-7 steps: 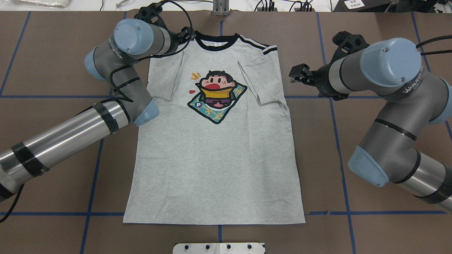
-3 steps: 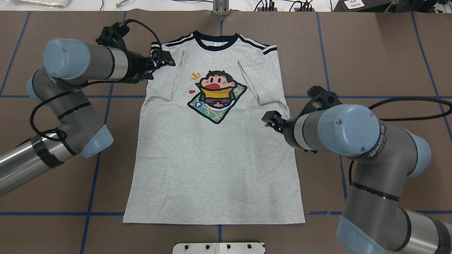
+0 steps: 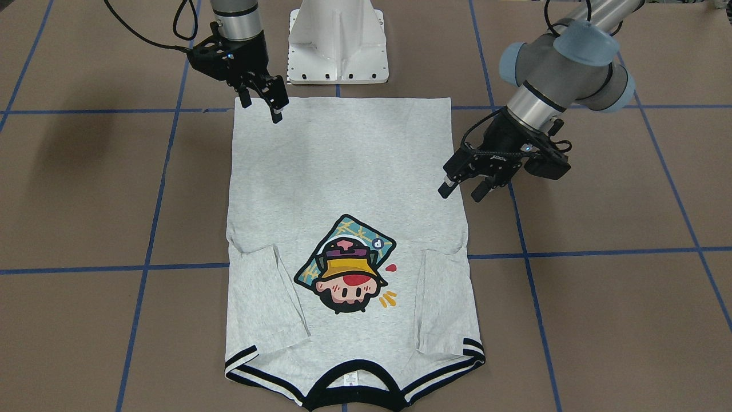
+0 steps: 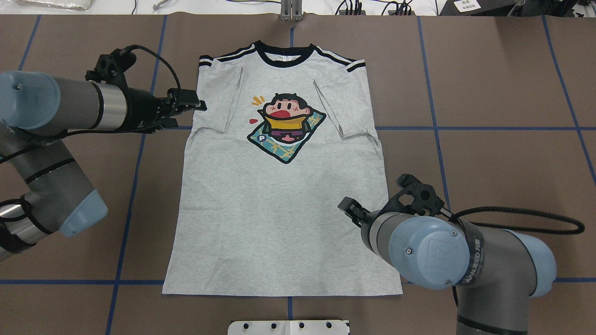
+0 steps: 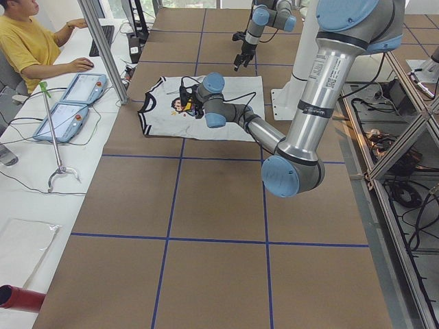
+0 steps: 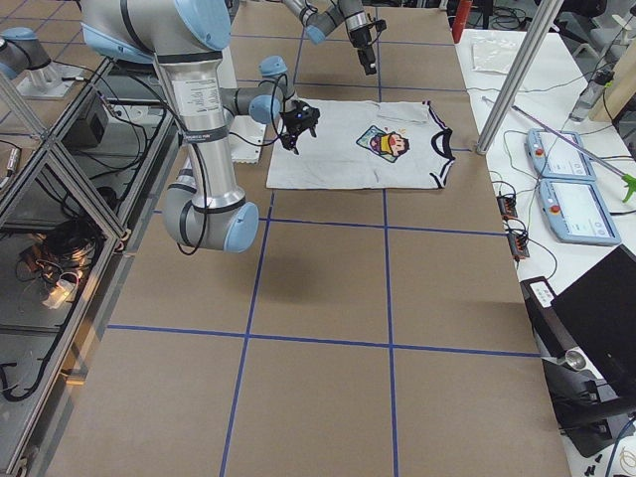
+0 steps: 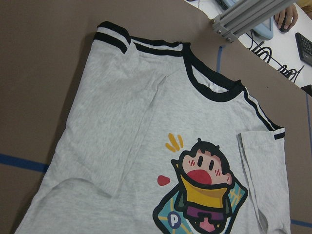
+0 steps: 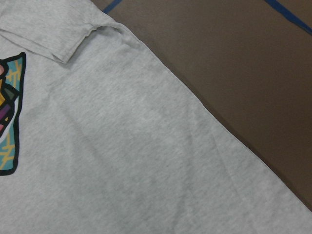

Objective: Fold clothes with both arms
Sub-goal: 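Move the right gripper to the near hem corner while the left gripper follows the side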

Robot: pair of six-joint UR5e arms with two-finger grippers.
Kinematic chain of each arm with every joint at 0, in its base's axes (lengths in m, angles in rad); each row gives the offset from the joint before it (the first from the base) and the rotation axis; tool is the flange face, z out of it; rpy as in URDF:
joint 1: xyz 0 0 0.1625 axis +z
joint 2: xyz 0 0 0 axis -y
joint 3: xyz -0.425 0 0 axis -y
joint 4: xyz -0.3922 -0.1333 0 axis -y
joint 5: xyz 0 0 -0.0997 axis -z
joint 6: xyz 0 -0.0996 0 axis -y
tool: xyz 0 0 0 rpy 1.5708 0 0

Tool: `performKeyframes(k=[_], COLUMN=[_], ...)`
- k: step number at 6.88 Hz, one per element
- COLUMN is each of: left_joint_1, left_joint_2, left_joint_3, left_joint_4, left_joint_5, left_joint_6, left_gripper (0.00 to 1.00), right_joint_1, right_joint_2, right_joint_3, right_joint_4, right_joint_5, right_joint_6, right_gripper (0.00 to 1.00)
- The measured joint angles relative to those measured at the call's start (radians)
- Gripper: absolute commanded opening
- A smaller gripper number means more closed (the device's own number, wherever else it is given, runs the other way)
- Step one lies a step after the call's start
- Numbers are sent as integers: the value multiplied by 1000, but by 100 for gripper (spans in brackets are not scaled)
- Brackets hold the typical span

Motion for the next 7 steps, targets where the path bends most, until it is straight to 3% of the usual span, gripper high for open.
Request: performKeyframes(k=[3, 7], left_joint_1=[1, 4], left_joint_2=[16, 5], left_joint_3=[-23, -24], left_joint_4=[-9, -8], left_joint_5=[-5, 9], left_joint_6=[2, 4], left_gripper=[99, 99], right_joint_1=[-105, -161], right_joint_2=[-54, -78], right_joint_3=[11, -25], right_joint_4=[-33, -60], right_joint_5=[-49, -49], right_joint_6=[207, 269], right_gripper=[91, 88])
